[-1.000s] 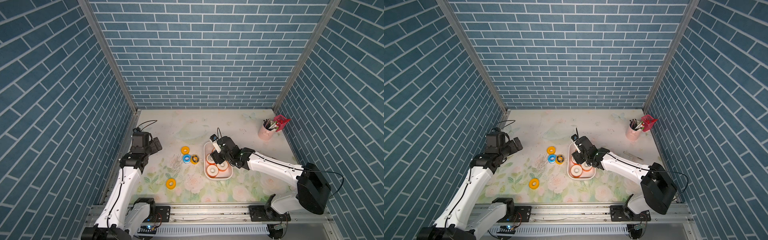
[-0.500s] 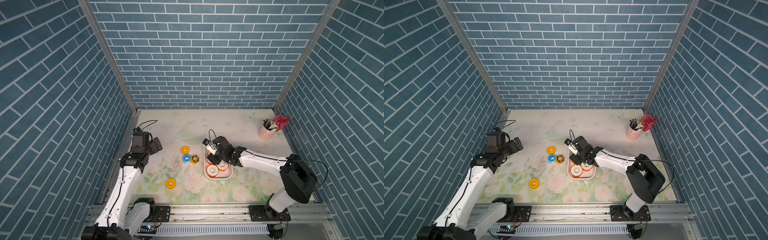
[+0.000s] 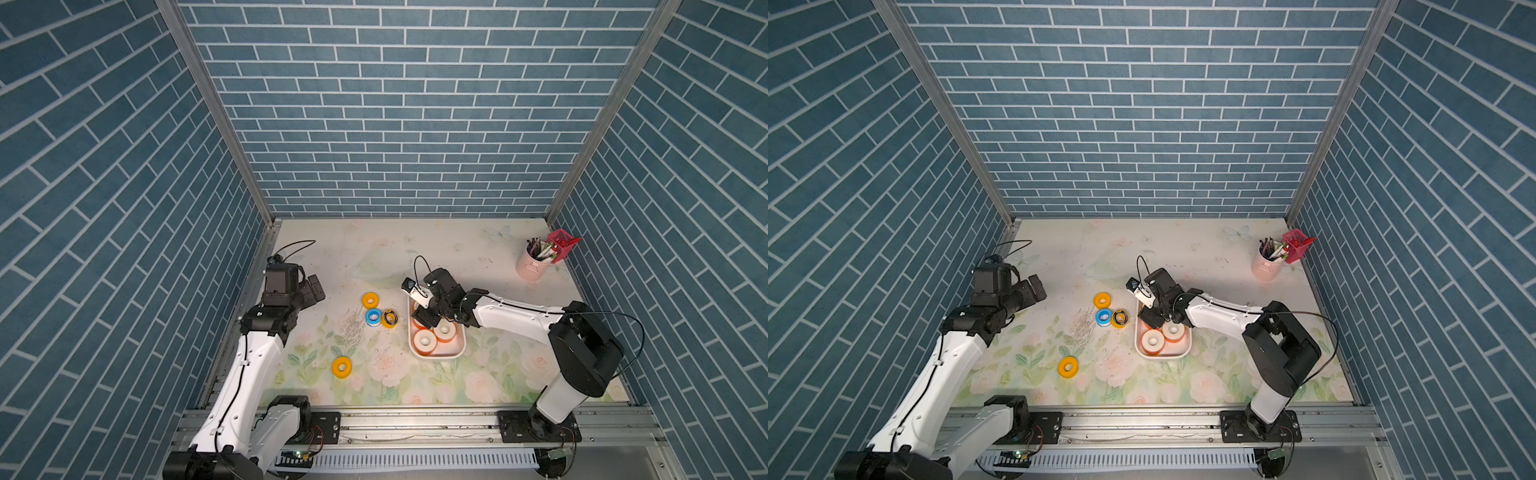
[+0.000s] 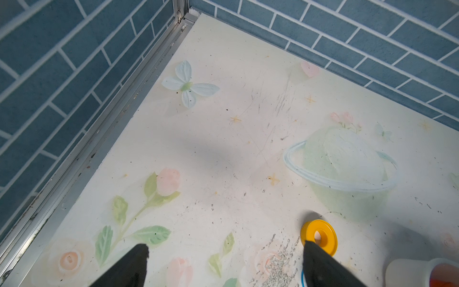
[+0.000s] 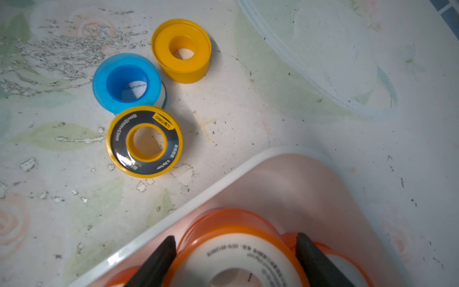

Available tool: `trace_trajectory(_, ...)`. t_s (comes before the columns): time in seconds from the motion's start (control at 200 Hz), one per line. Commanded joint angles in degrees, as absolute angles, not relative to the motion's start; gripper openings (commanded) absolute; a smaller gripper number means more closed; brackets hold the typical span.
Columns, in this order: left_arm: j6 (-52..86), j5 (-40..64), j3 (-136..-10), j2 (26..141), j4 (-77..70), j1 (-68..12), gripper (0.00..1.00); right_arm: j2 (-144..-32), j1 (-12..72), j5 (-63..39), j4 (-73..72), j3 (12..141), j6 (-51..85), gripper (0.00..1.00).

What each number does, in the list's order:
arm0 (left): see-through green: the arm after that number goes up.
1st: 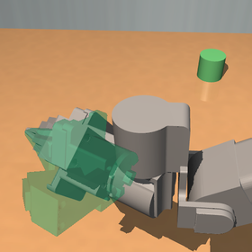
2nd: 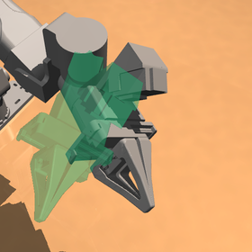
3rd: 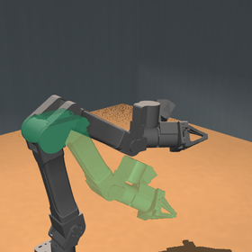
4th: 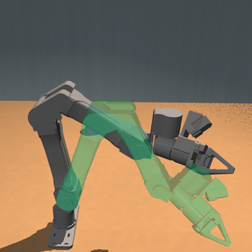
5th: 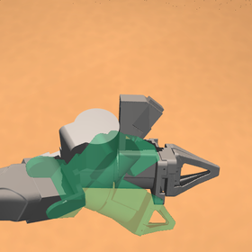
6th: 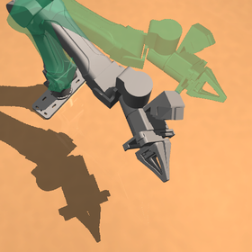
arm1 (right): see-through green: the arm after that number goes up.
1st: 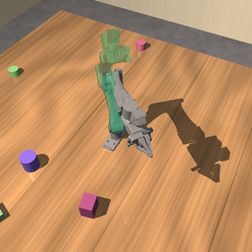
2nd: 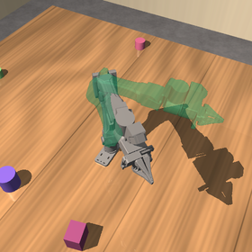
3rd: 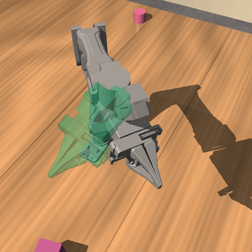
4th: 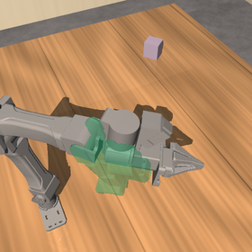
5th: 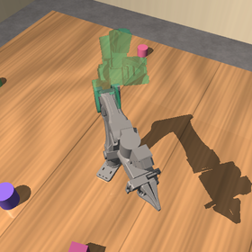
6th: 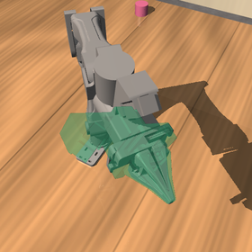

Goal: Put the sealing tape into the storage box
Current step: Place the sealing tape in the storage box.

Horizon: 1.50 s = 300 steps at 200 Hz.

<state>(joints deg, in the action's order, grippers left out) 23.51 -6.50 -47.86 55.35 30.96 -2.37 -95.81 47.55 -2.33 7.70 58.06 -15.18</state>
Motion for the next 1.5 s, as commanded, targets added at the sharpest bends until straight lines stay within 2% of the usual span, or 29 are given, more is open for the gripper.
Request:
trace_trajectory(0.0,22.86,-6.5,-46.89,55.41,30.5,-2.02,1.0,-97.14,47.3,-3.96,8.06,59.76,-17.74,0.54)
trace_trajectory(0.275,22.85,-6.25,-46.92,55.63,30.5,-2.02,1.0,-98.75,47.03,-3.96,8.83,60.65,-18.12,0.56)
trace_trajectory(0.705,22.69,-6.2,-46.93,56.06,30.5,-2.02,1.0,-99.77,47.03,-3.96,10.29,61.15,-16.87,0.8)
trace_trajectory(0.89,22.72,-5.99,-46.93,55.91,30.41,-2.02,1.0,-99.06,47.11,-3.96,9.94,60.57,-16.13,0.83)
trace_trajectory(0.95,22.68,-6.05,-46.88,55.98,30.41,-2.02,1.0,-98.8,47.1,-3.96,9.76,60.34,-16.06,0.83)
trace_trajectory(1.16,22.61,-5.93,-46.85,56.06,30.4,-2.02,1.0,-98.88,47.11,-6.15,11.8,60.9,-15.73,0.72)
trace_trajectory(1.495,22.66,-5.93,-46.85,56.09,30.42,-2.02,1.0,-97.79,47.08,-4.66,12.82,60.21,-14.99,0.69)
